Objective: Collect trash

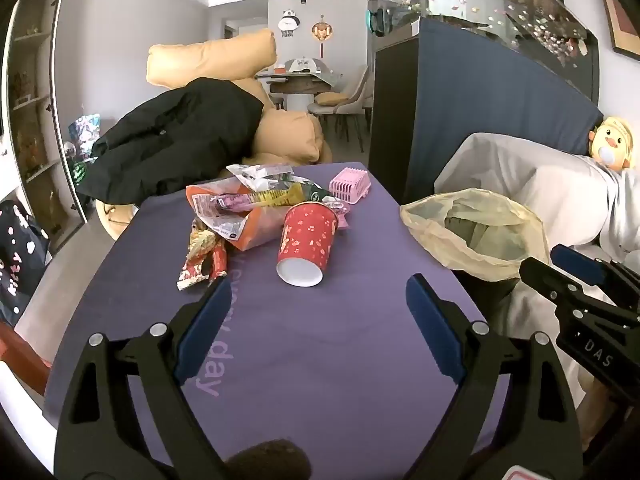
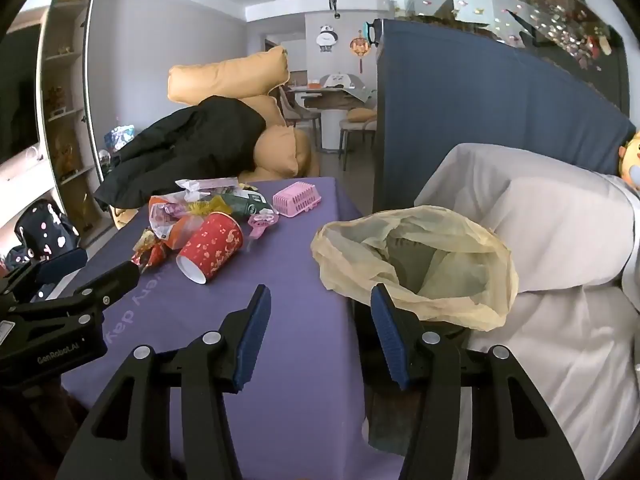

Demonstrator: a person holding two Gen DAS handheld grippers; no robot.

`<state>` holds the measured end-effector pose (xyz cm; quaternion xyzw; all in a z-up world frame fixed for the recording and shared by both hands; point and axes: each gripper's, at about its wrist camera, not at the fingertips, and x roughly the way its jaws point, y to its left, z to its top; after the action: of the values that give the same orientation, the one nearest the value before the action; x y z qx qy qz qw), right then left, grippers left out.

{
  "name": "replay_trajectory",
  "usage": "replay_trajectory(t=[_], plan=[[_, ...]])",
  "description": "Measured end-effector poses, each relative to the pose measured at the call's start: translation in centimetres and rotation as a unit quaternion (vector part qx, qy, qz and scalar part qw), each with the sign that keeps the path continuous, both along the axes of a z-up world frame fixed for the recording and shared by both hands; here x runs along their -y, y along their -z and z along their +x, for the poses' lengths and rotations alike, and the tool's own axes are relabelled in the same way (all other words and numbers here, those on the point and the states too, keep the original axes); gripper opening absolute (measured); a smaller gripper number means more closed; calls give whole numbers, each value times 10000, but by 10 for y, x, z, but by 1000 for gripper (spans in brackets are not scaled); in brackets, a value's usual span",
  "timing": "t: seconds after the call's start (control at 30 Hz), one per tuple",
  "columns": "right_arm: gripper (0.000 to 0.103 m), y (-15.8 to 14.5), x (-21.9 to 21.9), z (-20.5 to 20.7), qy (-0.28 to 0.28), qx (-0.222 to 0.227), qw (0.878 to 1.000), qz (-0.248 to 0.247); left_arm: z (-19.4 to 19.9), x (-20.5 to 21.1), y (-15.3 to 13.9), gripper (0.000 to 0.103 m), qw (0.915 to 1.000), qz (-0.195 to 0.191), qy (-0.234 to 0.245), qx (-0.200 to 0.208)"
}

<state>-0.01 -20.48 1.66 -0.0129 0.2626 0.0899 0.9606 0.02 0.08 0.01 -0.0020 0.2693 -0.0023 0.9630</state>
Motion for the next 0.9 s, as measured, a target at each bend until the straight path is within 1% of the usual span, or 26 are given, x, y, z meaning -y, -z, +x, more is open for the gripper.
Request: replay_trajectory(t=[0.07,0.43,0.47,0.5,0.9], plan=[[49,0,0,0,0,-6,10000,-6,1,0,0,85,10000,13,4,-42],[49,4,-1,-4,81,45,9999,46,-3,4,-2,85,9999,67,-19,75],[49,2,2,-2,84,47,9999,57,-3,5,-2,84,9999,70,-20,85],[49,-2,6,-2,102,59,9999,75,1,1,1,85,10000,2,6,-11],[49,-5,6,-3,111,90,9999,76,-1,0,0,84,10000,2,8,18]])
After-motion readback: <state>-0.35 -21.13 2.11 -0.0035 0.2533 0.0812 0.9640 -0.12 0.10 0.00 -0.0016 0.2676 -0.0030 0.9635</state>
